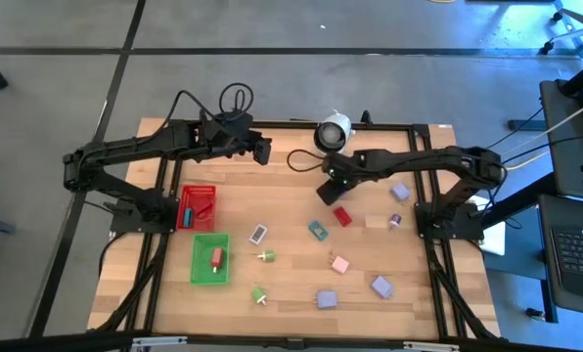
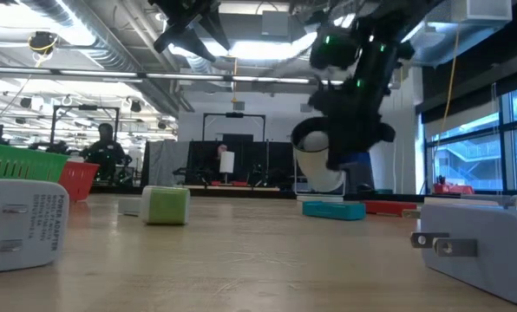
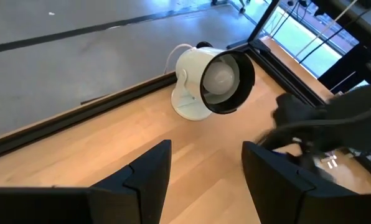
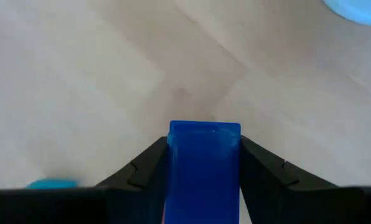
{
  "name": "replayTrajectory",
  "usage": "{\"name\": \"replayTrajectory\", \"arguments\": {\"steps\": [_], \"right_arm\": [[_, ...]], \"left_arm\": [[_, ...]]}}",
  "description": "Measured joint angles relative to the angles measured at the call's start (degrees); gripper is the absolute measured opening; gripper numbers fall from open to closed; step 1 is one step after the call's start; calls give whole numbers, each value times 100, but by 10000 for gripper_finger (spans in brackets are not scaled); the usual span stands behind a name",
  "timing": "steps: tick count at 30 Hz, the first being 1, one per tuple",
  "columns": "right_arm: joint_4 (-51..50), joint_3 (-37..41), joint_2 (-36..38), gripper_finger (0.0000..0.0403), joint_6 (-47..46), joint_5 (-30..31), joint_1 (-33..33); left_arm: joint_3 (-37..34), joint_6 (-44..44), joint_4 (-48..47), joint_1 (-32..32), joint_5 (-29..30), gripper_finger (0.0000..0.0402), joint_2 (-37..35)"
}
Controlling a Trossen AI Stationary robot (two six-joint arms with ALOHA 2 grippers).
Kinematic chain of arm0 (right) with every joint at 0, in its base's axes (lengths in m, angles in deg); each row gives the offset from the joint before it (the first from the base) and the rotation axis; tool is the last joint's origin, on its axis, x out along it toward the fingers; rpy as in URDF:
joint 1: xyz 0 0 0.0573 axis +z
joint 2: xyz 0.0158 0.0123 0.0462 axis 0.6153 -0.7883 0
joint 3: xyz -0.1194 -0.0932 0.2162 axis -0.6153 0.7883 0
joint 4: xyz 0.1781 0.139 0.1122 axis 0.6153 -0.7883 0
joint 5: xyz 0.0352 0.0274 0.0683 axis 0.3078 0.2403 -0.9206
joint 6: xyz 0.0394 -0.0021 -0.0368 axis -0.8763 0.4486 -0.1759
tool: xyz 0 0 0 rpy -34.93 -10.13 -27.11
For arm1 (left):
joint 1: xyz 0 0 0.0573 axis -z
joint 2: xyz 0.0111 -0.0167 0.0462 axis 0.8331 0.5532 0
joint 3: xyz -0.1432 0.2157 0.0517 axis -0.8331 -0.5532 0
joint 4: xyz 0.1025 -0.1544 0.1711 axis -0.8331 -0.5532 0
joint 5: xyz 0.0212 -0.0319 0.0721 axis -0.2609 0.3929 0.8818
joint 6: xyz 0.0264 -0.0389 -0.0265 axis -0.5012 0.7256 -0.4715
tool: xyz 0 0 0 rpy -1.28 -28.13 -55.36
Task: Pick & Place Office items
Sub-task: Put the blue digital timer into the red bin
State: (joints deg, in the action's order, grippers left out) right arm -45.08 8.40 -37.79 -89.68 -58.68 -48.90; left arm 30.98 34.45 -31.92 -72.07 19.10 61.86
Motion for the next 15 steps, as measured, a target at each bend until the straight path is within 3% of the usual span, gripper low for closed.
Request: {"name": "replayTrajectory", "arguments": {"steps": [8, 15], "right_arm": [[282, -68, 1051, 158, 171, -79, -2], [1251, -73, 1770, 159, 321, 186, -2]], "left_arm": [[0, 94, 2, 1, -7, 192, 0], [0, -223, 379, 59, -53, 192, 43]]}}
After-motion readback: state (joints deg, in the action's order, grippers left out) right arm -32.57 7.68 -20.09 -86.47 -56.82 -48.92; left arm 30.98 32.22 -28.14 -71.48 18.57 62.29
